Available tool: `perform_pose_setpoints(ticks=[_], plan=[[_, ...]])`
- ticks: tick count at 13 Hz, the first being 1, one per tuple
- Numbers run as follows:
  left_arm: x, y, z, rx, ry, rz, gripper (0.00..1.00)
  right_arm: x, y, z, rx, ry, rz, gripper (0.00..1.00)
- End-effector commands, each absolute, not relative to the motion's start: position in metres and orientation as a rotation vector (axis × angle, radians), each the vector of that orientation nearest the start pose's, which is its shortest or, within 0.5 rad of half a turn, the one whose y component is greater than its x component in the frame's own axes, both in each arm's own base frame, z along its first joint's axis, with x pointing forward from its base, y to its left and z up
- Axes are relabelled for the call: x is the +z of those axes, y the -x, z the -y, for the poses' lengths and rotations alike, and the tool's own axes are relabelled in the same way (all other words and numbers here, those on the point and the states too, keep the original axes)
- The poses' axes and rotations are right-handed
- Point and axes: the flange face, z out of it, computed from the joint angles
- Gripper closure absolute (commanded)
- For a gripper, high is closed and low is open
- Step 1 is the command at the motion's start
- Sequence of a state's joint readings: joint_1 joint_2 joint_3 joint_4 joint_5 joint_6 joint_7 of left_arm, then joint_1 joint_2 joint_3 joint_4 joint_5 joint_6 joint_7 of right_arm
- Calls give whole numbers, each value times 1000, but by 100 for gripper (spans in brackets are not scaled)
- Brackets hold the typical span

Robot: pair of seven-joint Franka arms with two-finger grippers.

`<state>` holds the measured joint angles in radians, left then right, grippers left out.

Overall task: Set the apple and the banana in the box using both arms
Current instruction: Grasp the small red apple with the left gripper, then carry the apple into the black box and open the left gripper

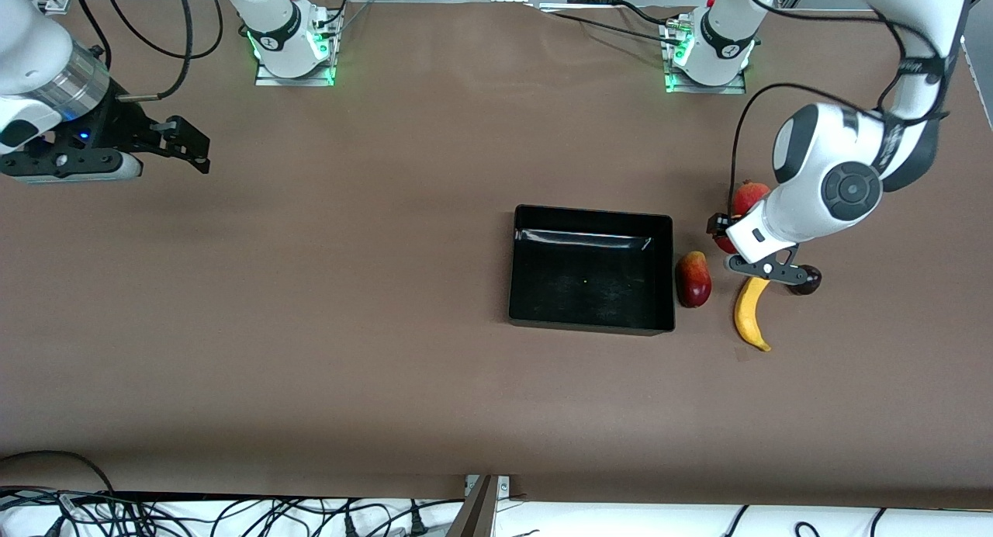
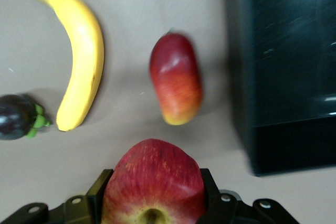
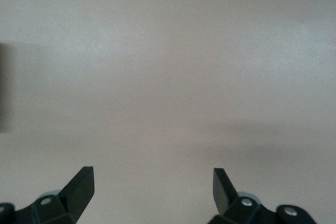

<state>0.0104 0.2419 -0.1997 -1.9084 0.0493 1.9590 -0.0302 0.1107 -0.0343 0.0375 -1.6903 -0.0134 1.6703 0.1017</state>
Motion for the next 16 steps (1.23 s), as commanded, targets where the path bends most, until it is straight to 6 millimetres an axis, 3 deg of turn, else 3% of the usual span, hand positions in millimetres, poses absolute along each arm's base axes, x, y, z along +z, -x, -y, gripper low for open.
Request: perform_pose_setpoints(ticks=[1,3,5,7,10,11,12,14,16], plan=[[376,-592,160,289,3104,-103,86,607,-548,-69,-34,3179,75,0],[341,-588,207,278,3098,103,86,605,-547,-62,-17,3182,53,0],[294,-586,225,300,3085,173,83,604,-549,-56,-14,3186,34,0],[264,-567,251,277,3091,198,82,599,-554,-44,-13,3180,-10,0],[215,-548,252,283,3097,194,80,601,-554,-47,-26,3182,0,0],[205,-546,252,279,3080,173,69,602,-554,-51,-33,3181,14,0],[199,-545,252,288,3071,194,1,603,-554,-53,-42,3178,17,0],[223,-553,251,253,3073,206,0,605,-556,-56,-69,3174,29,0],[283,-576,243,319,3017,218,0,605,-556,-57,-73,3172,39,0]])
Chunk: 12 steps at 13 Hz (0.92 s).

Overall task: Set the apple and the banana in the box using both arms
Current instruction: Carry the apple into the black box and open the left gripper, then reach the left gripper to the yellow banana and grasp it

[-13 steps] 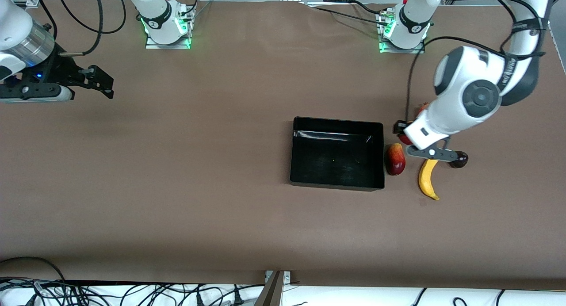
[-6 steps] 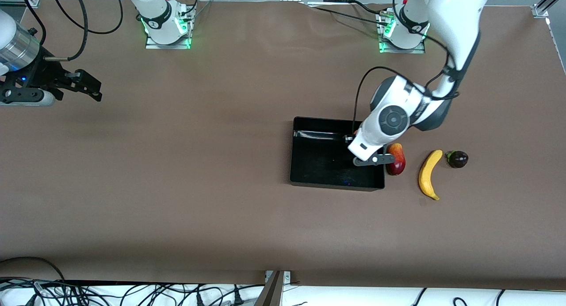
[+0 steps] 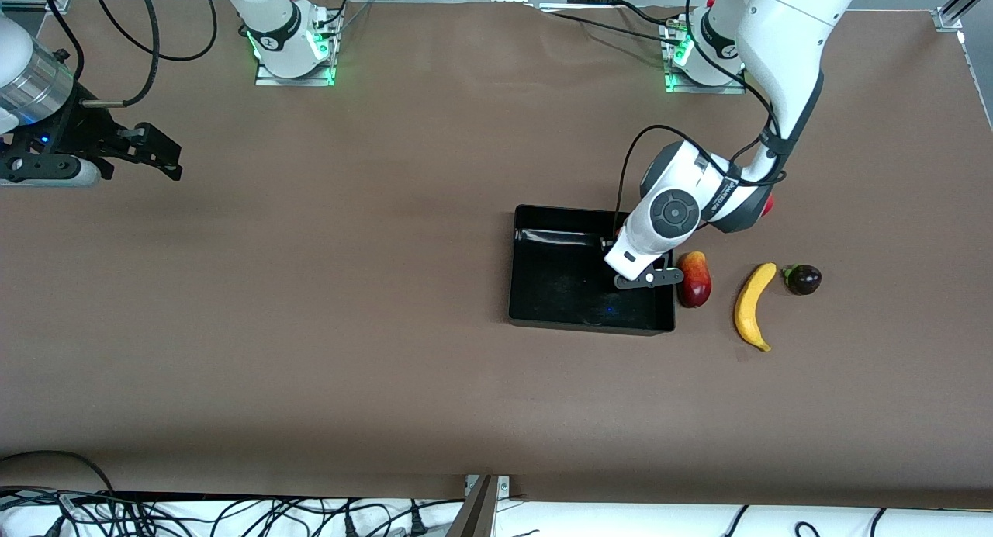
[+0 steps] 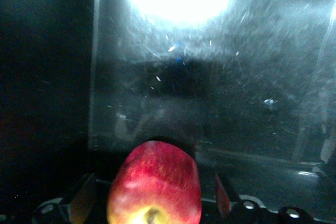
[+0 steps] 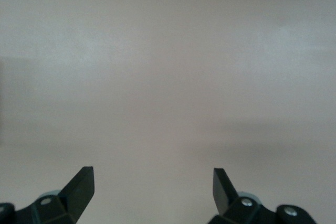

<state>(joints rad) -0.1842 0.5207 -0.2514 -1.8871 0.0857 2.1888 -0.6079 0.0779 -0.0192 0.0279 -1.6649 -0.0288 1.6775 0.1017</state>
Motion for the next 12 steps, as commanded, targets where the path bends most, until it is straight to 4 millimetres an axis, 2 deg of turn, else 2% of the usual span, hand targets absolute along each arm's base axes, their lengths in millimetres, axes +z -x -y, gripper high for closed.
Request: perform_pose_setpoints(ticks=[1,2,3,4,5,7,8,9,11,12], plan=[[315,-588,236,380,2986,176,0,606,-556,-59,-78,3170,43,0],[342,-605,218,405,2988,110,0,606,-556,-60,-80,3169,48,0],[352,-618,188,416,3008,39,0,606,-556,-61,-82,3165,45,0],[348,-630,150,434,3031,-57,0,606,-556,-62,-82,3165,48,0],[334,-642,112,422,3039,-160,0,607,-556,-65,-85,3164,57,0],[295,-659,50,333,3028,-452,0,608,-555,-74,-102,3161,72,0],[273,-665,19,294,3045,-539,0,608,-555,-74,-99,3162,72,0],[252,-662,11,269,3053,-584,0,607,-555,-73,-97,3161,69,0],[209,-639,7,189,3073,-597,0,608,-556,-72,-99,3160,67,0],[194,-631,4,153,3080,-609,3,607,-555,-72,-96,3159,67,0]])
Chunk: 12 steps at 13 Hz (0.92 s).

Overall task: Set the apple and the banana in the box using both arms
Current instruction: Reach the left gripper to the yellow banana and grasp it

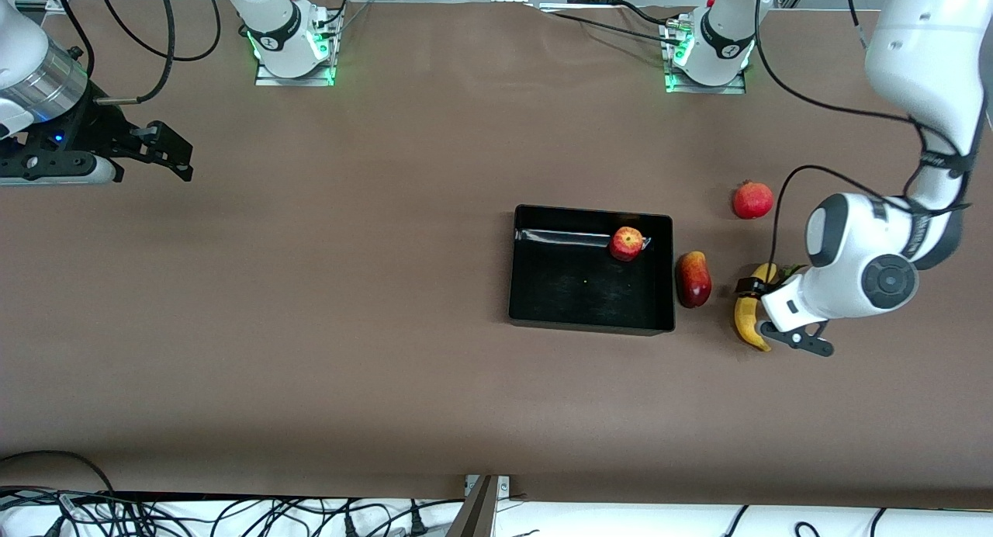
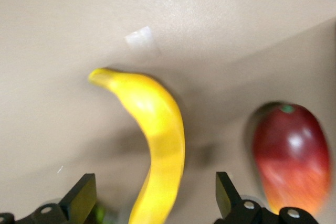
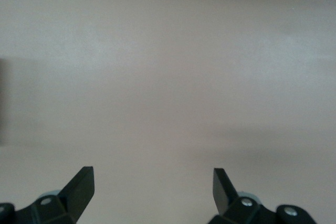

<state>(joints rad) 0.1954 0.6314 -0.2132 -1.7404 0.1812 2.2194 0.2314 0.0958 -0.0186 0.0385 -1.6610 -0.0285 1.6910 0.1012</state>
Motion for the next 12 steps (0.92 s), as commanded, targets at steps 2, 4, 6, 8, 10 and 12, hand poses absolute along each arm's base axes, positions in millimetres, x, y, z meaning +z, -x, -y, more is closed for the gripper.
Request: perform_pose_setpoints(ticks=[2,4,6,8,10,12], plan=[[183,-623,-3,137,3088,-599,62,607,-556,-72,-99,3159,64,0],[188,-623,1,145,3079,-613,98,608,-555,-75,-101,3158,72,0],[199,-626,3,155,3075,-606,100,608,-555,-75,-99,3159,72,0],[239,-638,5,178,3059,-592,100,608,-555,-75,-101,3158,74,0],[292,-655,39,282,3061,-588,100,608,-555,-75,-99,3159,74,0],[335,-659,91,336,3087,-466,100,608,-555,-75,-103,3157,74,0]])
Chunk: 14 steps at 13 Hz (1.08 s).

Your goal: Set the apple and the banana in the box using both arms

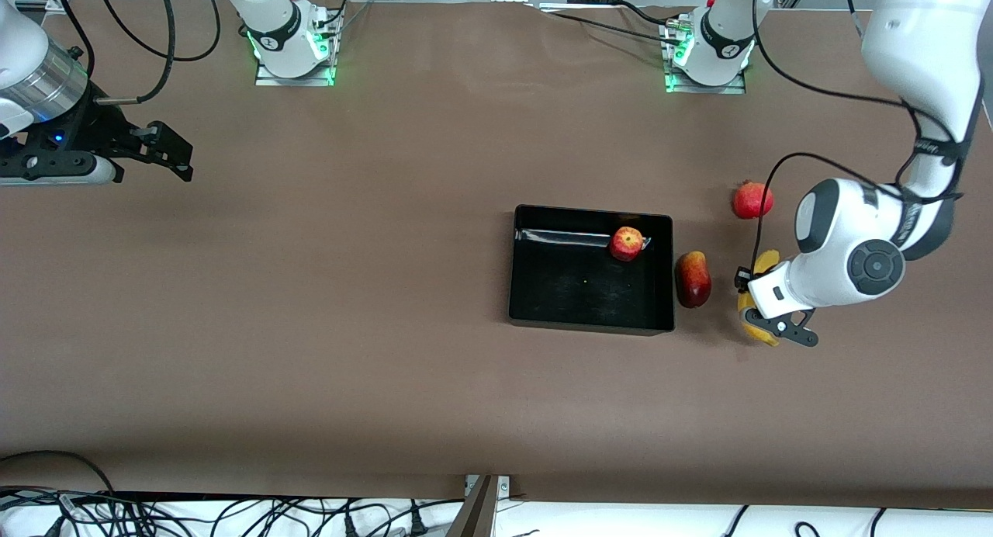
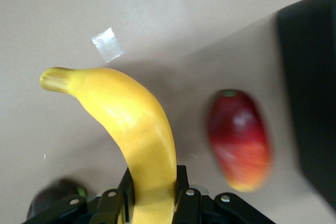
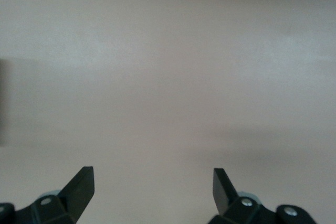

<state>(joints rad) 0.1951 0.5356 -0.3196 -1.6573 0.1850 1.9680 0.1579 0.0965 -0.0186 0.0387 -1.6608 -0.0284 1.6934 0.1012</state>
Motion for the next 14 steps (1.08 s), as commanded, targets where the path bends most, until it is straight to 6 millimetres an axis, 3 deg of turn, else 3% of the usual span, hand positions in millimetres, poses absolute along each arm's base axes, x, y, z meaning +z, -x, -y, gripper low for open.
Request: perform_pose_setpoints(ticks=[1,3,7,10,13,14], plan=[[348,-655,129,321,3129,-403,100,608,-555,-75,-103,3157,74,0],[353,-646,186,323,3202,-229,100,609,-556,-75,-108,3156,74,0],[323,-618,317,218,3232,-232,100,609,-556,-75,-118,3155,79,0],[273,-620,336,172,3291,-210,100,609,-556,-75,-115,3155,81,0],[240,-594,381,163,3257,-172,100,608,-556,-75,-113,3156,86,0],[223,-585,392,163,3218,-176,95,608,-557,-75,-113,3155,88,0]])
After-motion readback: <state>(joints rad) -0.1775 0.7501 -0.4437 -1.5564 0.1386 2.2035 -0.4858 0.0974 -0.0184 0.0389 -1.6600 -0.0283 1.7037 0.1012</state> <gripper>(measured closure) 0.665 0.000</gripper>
